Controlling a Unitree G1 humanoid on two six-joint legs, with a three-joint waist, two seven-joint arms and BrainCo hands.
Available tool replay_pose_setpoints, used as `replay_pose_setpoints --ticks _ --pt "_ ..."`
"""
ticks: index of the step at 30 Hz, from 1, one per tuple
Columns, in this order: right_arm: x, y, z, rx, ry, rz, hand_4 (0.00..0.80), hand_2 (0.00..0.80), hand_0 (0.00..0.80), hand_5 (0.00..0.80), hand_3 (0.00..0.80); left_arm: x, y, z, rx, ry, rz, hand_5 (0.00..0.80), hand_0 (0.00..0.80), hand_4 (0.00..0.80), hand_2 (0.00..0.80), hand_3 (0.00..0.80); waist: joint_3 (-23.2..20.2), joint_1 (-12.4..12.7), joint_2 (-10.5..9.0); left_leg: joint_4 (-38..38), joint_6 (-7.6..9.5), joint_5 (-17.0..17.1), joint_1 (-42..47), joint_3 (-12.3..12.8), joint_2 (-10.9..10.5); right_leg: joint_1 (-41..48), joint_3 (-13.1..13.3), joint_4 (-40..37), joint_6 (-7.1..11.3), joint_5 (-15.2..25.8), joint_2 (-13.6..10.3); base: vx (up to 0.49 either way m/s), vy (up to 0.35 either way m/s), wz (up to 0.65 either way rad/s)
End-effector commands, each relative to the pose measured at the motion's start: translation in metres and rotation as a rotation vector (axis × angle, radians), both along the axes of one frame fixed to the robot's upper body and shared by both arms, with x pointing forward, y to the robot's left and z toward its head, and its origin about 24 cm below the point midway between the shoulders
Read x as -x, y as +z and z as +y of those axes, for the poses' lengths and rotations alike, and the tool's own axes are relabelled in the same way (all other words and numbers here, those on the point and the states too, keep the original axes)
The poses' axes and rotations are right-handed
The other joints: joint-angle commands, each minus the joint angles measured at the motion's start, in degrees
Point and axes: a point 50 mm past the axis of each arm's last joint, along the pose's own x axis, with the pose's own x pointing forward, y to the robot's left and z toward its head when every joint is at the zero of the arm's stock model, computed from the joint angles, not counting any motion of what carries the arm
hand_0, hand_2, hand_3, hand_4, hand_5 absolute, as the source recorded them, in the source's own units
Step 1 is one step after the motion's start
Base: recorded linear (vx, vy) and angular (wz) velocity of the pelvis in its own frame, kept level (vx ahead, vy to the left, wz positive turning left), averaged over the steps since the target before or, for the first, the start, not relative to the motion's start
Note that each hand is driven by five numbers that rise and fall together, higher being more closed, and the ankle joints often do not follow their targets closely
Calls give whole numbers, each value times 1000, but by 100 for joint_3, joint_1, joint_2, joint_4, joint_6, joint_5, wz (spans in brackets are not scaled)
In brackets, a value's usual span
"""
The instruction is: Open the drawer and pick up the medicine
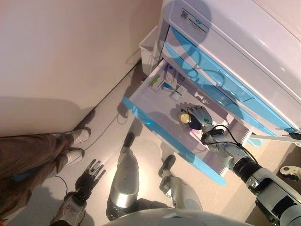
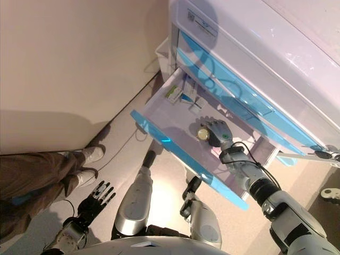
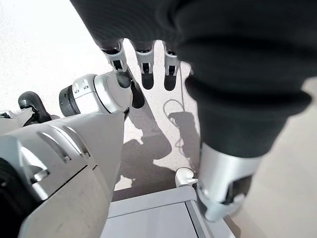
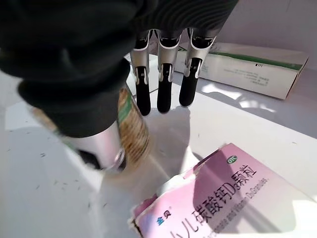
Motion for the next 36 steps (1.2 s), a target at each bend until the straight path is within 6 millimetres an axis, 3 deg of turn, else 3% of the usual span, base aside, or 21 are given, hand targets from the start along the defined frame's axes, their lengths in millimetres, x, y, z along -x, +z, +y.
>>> replay_pose_setpoints --ticks 1,3,7,9,12,29,30,31,32,36 --pt "-6 13 8 -29 32 -60 157 157 157 157 157 9 -1 3 -12 -22 27 0 0 0 0 0 -19 11 19 156 514 -100 -183 138 -314 -312 103 726 259 220 -162 0 0 0" --pt "-6 13 8 -30 34 -59 163 163 163 163 163 10 -1 3 -11 -22 26 0 0 0 0 0 -32 11 9 152 512 -102 -179 137 -313 -308 107 721 258 219 -160 0 0 0" --pt "-4 12 8 -35 39 -59 251 251 251 251 251 10 -2 3 -13 -20 28 0 0 0 0 0 -51 -1 -4 157 512 -107 -158 137 -298 -298 120 730 262 213 -155 0 0 0" --pt "-4 13 8 -37 41 -58 442 442 442 442 442 10 -2 3 -12 -17 28 0 0 0 0 0 -56 -7 -8 145 510 -103 -146 140 -289 -292 126 727 259 209 -152 0 0 0" --pt "-4 12 8 -38 42 -58 800 800 800 800 800 10 -2 3 -13 -17 31 0 0 0 0 0 -62 -4 -3 143 511 -107 -140 131 -298 -284 129 724 260 204 -151 0 0 0" --pt "-2 11 8 -50 42 -58 800 800 800 800 800 10 -1 4 -16 -23 35 0 0 0 0 0 -87 -8 -30 140 505 -118 -92 124 -275 -232 145 708 273 204 -145 0 0 0" --pt "-2 11 9 -52 40 -57 781 781 781 781 781 11 -2 4 -17 -23 36 0 0 0 0 0 -86 -9 -31 138 506 -117 -86 123 -272 -229 146 709 270 204 -140 0 0 0" --pt "-2 11 9 -54 37 -57 427 427 427 427 427 11 -2 4 -19 -24 38 0 0 0 0 0 -90 -9 -33 129 506 -117 -77 119 -270 -225 151 706 271 206 -137 0 0 0" --pt "-2 11 9 -55 37 -58 0 0 0 0 0 12 -2 3 -18 -22 39 0 0 0 0 0 -93 -11 -33 127 506 -117 -74 119 -270 -223 153 704 274 206 -137 0 0 0" --pt "-1 11 8 -60 40 -58 0 0 0 0 0 13 -3 2 -16 -22 42 0 0 0 0 0 -105 -20 -27 118 504 -110 -59 120 -267 -220 163 709 272 202 -137 0 0 0"
